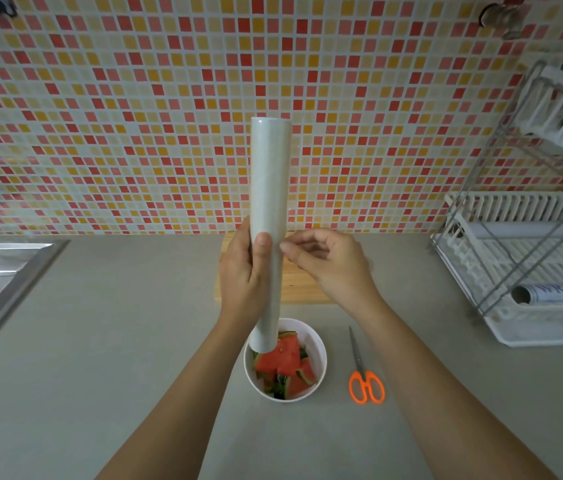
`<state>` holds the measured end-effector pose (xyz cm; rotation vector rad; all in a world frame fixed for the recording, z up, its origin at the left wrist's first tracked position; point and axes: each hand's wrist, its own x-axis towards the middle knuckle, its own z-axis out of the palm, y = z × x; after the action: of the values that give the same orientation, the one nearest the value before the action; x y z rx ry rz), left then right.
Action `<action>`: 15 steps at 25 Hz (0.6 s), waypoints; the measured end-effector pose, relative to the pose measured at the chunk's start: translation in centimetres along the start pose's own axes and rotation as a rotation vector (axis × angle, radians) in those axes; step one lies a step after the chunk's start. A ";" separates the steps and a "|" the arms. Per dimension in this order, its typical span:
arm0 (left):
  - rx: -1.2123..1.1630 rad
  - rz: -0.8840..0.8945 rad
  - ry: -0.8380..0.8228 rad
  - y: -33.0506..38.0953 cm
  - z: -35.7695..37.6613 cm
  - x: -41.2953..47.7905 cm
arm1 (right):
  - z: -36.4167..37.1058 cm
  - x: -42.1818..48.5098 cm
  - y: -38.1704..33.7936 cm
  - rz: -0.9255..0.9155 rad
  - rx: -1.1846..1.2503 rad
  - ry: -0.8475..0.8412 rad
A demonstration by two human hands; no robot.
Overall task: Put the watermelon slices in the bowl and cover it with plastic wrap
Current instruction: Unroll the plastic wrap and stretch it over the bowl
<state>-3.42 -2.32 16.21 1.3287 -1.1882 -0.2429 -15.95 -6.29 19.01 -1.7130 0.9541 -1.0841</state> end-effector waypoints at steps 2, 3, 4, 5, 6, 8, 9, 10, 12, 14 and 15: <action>0.000 0.013 -0.010 0.2 0.1 0.2 | -0.2 0.1 0.0 -0.042 -0.024 0.028; -0.003 0.005 -0.009 0.1 0.1 0.3 | -0.5 0.3 -0.1 -0.050 -0.044 0.048; -0.005 -0.006 -0.006 0.1 0.2 0.3 | -0.8 0.6 0.0 -0.050 -0.070 0.070; -0.005 -0.017 -0.003 0.1 0.3 0.4 | -1.1 0.6 0.1 -0.040 -0.088 0.081; -0.003 -0.026 -0.001 0.0 0.4 0.5 | -1.3 0.5 0.2 -0.020 -0.086 0.071; -0.001 -0.022 0.009 0.1 0.6 0.7 | -1.2 -0.2 0.3 0.027 -0.072 -0.009; -0.003 -0.010 0.009 0.2 0.6 0.9 | -0.8 -0.6 0.3 0.030 -0.083 -0.038; -0.003 0.003 0.007 0.3 0.6 1.0 | -0.5 -0.9 0.4 0.019 -0.098 -0.038; 0.004 0.018 0.004 0.5 0.5 1.2 | -0.6 -0.8 0.5 0.006 -0.113 0.010; 0.006 0.014 0.010 0.7 0.5 1.3 | -1.1 -0.6 0.6 0.023 -0.109 0.049; 0.004 0.011 0.018 0.8 0.6 1.4 | -1.3 -0.7 0.7 0.039 -0.098 0.040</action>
<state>-3.62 -3.47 17.50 1.3256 -1.1810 -0.2204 -17.44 -6.21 18.52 -1.7500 1.0772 -1.0646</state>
